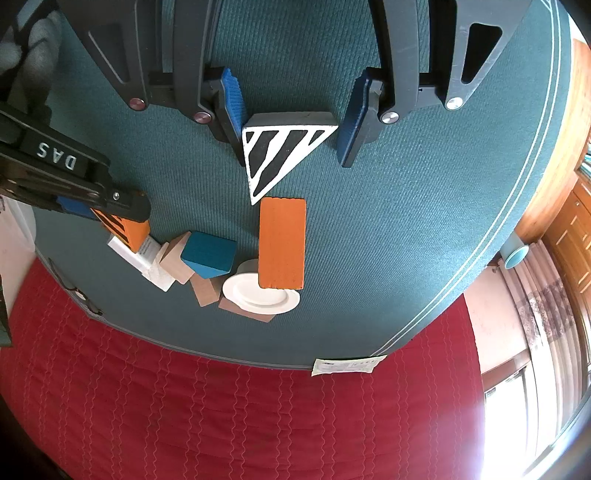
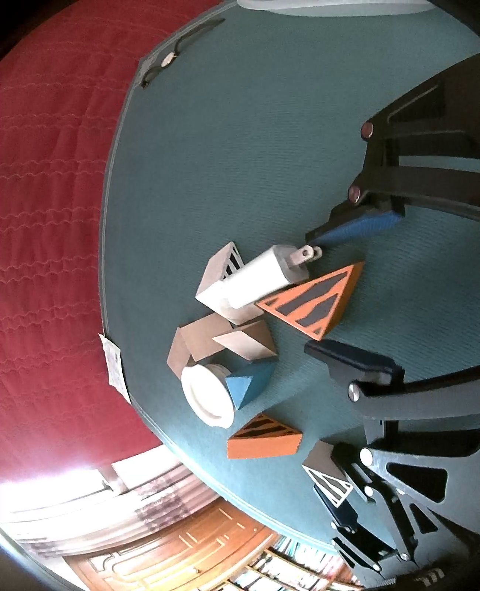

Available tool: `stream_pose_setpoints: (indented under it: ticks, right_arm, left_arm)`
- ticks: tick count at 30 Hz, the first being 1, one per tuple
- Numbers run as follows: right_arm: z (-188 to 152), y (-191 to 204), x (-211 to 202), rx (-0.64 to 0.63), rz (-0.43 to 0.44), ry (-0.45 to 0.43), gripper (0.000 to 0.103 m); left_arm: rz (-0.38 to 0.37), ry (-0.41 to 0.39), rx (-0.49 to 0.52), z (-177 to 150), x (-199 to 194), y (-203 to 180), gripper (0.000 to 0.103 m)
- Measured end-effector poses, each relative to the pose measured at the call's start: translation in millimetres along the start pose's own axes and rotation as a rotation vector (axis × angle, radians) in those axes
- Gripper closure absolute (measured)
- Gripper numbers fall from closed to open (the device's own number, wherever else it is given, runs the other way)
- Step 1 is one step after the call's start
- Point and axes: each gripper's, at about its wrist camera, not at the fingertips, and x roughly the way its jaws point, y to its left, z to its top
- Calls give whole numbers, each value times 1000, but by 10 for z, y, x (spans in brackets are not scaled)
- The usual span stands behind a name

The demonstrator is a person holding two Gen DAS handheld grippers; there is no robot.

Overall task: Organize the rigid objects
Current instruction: 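Grasp white-black striped triangle with left tool while right tool grasps orange-black striped triangle, then carry the orange-black triangle into the clear bowl and open the right tool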

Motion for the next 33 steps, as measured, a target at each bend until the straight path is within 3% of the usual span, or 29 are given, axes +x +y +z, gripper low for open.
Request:
stream_pose_setpoints:
  ticks: [5,33]
  right_arm:
    - [-34,27,-18,-19,-7,-15,62]
    - [-514,-367,-585,58,-6,-45,63]
  left_arm:
    - [0,0,0,0,0,0,54]
    - [15,7,19,16,2,-2,54]
